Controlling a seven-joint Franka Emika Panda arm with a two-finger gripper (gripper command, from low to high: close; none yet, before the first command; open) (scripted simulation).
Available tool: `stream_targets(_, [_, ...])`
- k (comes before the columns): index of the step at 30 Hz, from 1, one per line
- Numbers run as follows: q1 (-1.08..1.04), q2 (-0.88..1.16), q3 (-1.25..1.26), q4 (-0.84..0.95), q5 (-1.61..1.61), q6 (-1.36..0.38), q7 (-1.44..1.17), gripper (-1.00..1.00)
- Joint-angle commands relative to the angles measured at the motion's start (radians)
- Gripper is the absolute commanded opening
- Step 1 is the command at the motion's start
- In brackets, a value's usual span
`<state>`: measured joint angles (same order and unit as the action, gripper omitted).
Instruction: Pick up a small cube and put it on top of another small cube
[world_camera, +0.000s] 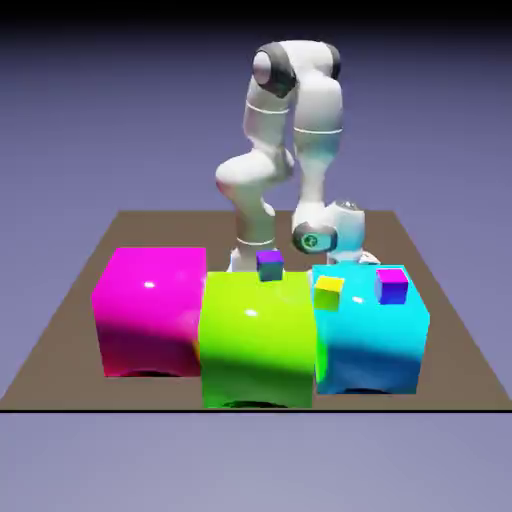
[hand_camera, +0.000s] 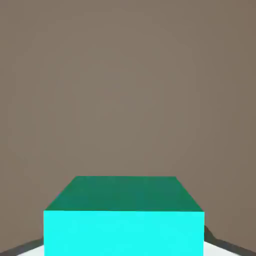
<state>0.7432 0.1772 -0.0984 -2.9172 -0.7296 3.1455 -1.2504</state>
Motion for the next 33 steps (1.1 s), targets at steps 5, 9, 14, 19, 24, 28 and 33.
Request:
stream_targets(5, [-0.064,-0.075,0.118,-0.031,0.217,-0.048,-0.165,-1.00])
stream_targets(9, [-0.115,-0.135,0.213,-0.055,0.391,-0.087,-0.297,-1.00])
stream_targets(14, [-0.179,-0.210,0.331,-0.086,0.608,-0.135,-0.462,-1.00])
stream_targets(19, [-0.243,-0.284,0.449,-0.116,0.825,-0.184,-0.627,-1.00])
stream_targets(24, [-0.209,-0.283,0.481,-0.069,0.837,-0.218,-0.619,-1.00])
stream_targets(28, [-0.148,-0.262,0.464,0.076,0.786,-0.327,-0.591,-1.00])
stream_targets(33, [-0.072,-0.237,0.443,0.257,0.721,-0.463,-0.556,-1.00])
